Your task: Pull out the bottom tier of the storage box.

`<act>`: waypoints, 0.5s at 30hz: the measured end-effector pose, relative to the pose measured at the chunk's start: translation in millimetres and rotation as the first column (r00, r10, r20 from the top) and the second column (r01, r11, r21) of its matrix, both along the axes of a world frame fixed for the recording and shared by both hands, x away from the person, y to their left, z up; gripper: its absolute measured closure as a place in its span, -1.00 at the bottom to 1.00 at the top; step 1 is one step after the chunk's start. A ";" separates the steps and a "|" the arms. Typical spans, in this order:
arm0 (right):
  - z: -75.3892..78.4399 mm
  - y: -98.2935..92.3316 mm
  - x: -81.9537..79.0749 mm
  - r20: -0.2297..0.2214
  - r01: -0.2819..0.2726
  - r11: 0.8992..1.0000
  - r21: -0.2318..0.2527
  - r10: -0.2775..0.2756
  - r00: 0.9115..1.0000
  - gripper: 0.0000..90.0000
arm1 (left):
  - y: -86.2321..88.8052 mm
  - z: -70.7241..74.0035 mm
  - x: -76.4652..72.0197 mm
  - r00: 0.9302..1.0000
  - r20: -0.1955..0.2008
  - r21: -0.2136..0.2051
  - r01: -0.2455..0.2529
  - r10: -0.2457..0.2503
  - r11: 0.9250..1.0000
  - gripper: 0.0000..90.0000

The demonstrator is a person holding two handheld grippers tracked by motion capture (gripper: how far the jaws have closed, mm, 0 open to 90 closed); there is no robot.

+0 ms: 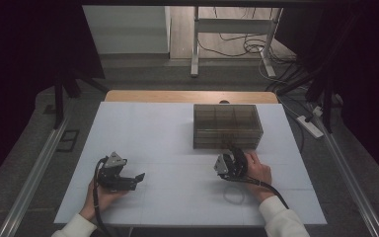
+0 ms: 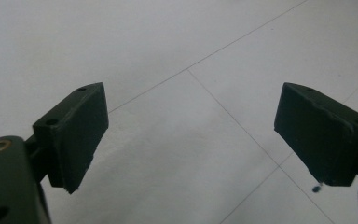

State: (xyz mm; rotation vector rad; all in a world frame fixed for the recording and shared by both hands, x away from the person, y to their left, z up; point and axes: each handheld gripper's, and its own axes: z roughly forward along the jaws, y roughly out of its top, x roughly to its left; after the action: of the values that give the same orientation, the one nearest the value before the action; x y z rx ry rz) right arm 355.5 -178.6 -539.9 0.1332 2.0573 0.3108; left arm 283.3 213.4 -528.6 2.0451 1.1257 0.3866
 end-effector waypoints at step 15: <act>-2.9 2.8 2.7 0.025 0.009 1.000 -0.028 -0.008 1.000 0.30 | 0.0 -0.2 -0.1 1.000 -0.002 -0.001 -0.003 0.003 1.000 -0.76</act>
State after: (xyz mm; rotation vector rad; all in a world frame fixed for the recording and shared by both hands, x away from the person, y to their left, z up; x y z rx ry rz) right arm 358.2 -175.8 -542.8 0.1203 2.0356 0.2769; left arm 283.3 213.4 -528.7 2.0436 1.1295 0.3856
